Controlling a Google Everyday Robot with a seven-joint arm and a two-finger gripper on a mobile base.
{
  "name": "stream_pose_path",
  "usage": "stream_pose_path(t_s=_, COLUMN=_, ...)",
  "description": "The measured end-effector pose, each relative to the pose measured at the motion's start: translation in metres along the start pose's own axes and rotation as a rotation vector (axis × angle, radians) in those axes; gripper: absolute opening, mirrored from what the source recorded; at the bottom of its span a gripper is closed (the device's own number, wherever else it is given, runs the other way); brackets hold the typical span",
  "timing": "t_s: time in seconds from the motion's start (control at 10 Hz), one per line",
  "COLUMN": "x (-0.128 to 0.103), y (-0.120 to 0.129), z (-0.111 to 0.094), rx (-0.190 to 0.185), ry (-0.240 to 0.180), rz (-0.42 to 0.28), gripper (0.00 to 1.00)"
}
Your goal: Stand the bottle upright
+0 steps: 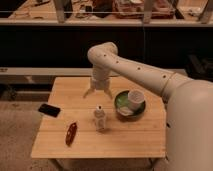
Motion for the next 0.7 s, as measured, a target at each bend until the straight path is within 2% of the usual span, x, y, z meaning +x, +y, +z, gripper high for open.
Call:
stream_pose_path(t_s=0.1, x=0.024, y=-0.001, z=-0.007, rx=0.059, ry=0.085, rz=0.05, gripper=0.8)
stream_pose_path(t_s=0.3, x=0.039, y=-0.001, z=-0.012, rx=0.098, ry=0.138, rz=0.08, gripper=0.8)
stream_pose_path(t_s=0.7, x=0.039, y=-0.004, z=-0.012, rx=0.101, ry=0.14, rz=0.078, gripper=0.8)
